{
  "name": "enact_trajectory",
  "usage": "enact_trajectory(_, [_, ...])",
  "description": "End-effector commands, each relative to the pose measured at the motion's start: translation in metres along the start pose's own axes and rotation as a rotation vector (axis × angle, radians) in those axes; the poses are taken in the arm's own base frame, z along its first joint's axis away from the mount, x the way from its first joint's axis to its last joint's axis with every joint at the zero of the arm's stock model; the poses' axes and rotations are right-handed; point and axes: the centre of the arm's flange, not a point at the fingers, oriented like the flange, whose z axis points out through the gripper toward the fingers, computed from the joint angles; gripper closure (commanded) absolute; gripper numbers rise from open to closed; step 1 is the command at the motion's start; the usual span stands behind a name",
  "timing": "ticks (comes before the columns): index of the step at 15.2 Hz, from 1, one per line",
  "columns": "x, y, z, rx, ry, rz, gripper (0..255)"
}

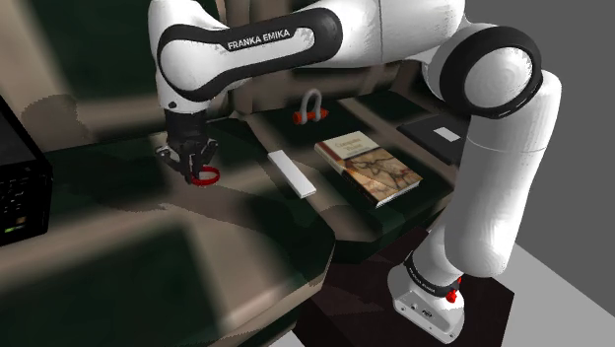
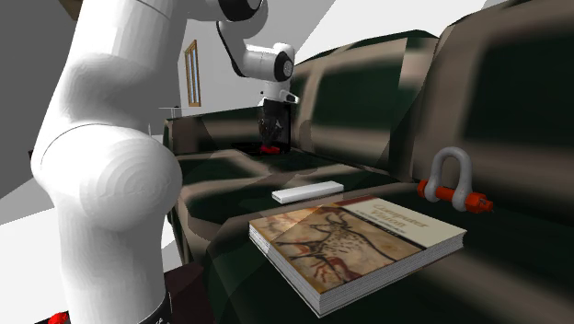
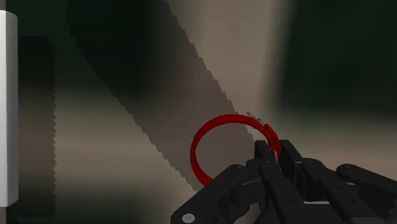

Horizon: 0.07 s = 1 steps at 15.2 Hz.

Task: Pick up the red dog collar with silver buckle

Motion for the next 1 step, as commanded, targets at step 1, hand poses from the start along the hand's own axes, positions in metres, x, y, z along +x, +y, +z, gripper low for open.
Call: enact_trajectory(1, [-0.0011, -0.0004, -0.0026, 0.000, 0.000, 0.000, 255])
